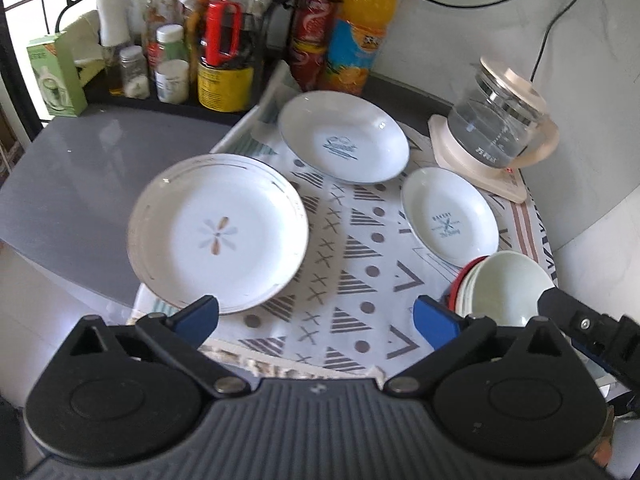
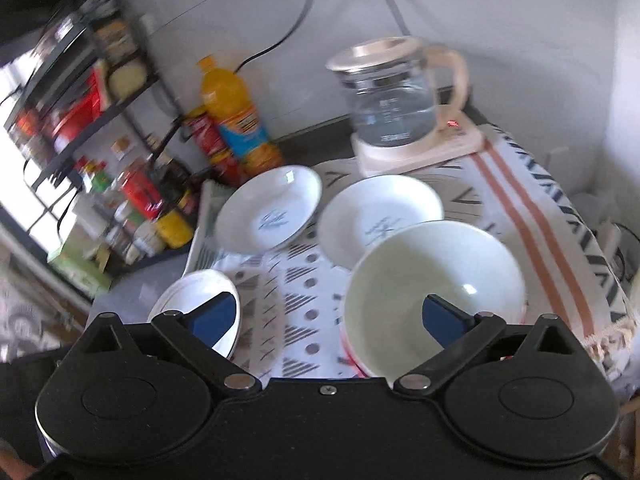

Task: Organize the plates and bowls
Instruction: 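Withdraw both grippers from the bowl stack toward the white plates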

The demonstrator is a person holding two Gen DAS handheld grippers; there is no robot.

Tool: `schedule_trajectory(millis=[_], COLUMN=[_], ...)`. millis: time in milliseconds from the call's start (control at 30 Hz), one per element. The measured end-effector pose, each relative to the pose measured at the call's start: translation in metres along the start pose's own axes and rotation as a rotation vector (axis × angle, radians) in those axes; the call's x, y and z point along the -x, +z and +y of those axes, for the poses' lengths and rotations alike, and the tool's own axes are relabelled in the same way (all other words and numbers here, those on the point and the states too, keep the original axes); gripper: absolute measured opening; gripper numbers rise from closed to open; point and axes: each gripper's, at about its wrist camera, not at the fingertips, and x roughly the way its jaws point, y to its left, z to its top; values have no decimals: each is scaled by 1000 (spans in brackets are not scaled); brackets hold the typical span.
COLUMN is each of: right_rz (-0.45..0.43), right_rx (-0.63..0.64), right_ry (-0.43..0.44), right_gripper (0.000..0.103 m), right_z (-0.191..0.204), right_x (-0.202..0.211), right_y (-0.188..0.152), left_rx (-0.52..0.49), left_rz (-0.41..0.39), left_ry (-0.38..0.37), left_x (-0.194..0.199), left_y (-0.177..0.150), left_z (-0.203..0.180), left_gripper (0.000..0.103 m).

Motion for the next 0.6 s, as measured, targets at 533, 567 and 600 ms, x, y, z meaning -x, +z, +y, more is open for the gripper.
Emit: schedule_trajectory(millis=[533,567,600], right_rz=[8,8,12], right_rx=[140,144,144], right_ry=[26,29,28], right_gripper=[103,103,103], right_z=[44,46,49], right_x=[-11,-13,-15], right_y=[-4,-4,-3], left_rx=[69,76,81], left_rz=[-40,-39,-39], left_ry=[46,46,45], left_x=[22,22,21], left_y=[-3,-2,-2], left_z=[49,52,54], left_gripper=[103,103,103])
